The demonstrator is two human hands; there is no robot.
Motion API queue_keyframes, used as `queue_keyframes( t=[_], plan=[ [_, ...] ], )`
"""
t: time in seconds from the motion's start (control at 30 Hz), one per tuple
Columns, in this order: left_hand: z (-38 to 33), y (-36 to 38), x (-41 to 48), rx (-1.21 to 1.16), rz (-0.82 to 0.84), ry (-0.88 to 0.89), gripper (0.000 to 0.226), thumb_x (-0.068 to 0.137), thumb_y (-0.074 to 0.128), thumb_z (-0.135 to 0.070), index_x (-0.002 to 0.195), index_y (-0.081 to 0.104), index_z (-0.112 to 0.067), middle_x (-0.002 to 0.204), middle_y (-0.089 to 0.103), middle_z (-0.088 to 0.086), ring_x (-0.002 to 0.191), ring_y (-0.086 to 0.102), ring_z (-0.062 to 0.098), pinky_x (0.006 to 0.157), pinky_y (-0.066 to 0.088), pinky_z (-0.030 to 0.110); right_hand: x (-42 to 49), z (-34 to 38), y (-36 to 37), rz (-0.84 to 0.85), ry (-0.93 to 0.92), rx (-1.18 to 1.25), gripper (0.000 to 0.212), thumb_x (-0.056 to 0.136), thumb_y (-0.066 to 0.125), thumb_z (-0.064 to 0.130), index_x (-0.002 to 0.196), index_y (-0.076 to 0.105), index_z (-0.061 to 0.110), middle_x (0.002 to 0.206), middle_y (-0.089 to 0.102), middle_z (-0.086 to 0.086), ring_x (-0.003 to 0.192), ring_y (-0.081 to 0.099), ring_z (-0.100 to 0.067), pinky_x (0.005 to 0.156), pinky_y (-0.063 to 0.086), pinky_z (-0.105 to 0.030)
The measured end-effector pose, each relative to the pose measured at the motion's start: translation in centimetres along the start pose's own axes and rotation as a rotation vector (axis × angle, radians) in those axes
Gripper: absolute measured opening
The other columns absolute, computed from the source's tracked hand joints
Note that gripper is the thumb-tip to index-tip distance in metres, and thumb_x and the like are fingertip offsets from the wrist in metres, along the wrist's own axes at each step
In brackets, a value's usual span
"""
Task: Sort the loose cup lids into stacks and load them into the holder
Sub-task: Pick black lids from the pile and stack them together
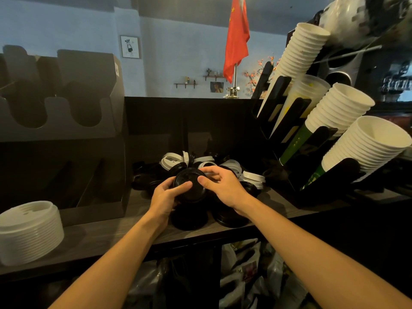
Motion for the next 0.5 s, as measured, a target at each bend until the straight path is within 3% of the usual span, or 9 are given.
queue_keyframes(
  t=[0.07, 0.13, 0.2, 0.33, 0.5],
  plan=[
    [0.0, -0.1, 0.0, 0.000, -0.025, 0.004, 0.048, 0.071, 0.081, -0.031, 0.116, 0.071, -0.018, 0.105, 0.078, 0.003, 0.107, 0.071, 0.025, 0.099, 0.053, 0.047, 0.1, -0.3, 0.1, -0.006, 0.018, -0.006, 0.030, 0.098, 0.059, 0.040, 0.126, 0.062, 0.027, 0.114, 0.063, 0.011, 0.105, 0.057, -0.002, 0.082, 0.047, -0.016],
    [0.0, -0.3, -0.1, -0.001, -0.065, 0.009, 0.040, 0.079, 0.080, -0.024, 0.117, 0.071, -0.016, 0.107, 0.077, 0.003, 0.108, 0.070, 0.024, 0.099, 0.053, 0.046, 0.3, -0.5, -0.2, -0.131, 0.020, -0.051, 0.025, 0.101, 0.051, 0.042, 0.113, 0.066, 0.026, 0.108, 0.068, 0.005, 0.103, 0.063, -0.011, 0.090, 0.054, -0.032],
    [0.1, -0.5, -0.1, 0.009, -0.111, 0.012, 0.037, 0.084, 0.078, -0.022, 0.119, 0.069, -0.016, 0.109, 0.076, 0.003, 0.107, 0.069, 0.022, 0.098, 0.053, 0.044, 0.6, -0.7, -1.0, -0.249, 0.007, -0.300, 0.024, 0.100, 0.052, 0.040, 0.112, 0.065, 0.025, 0.107, 0.067, 0.005, 0.103, 0.063, -0.015, 0.090, 0.054, -0.042],
    [0.0, -0.6, 0.0, 0.020, -0.177, 0.025, 0.030, 0.085, 0.078, -0.023, 0.113, 0.070, -0.017, 0.106, 0.075, 0.002, 0.101, 0.070, 0.017, 0.086, 0.055, 0.033, 0.4, -1.2, -0.5, -0.010, 0.084, -0.853, 0.050, 0.091, 0.060, 0.050, 0.134, 0.055, 0.027, 0.132, 0.055, -0.002, 0.125, 0.049, -0.024, 0.100, 0.045, -0.042],
    [0.0, -0.6, -0.1, 0.010, -0.198, 0.044, 0.028, 0.086, 0.077, -0.022, 0.113, 0.070, -0.015, 0.105, 0.074, 0.002, 0.099, 0.069, 0.015, 0.075, 0.050, 0.026, 0.4, -1.3, -0.2, 0.019, 0.064, -0.868, 0.060, 0.089, 0.060, 0.057, 0.139, 0.052, 0.026, 0.138, 0.050, -0.003, 0.130, 0.043, -0.024, 0.102, 0.041, -0.042]
  ],
)
Point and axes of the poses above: each hand's wrist, its own x-axis towards the middle knuckle, its own y-axis out of the palm, z = x × y, the point moved 4 cm from there along x, towards the middle knuckle
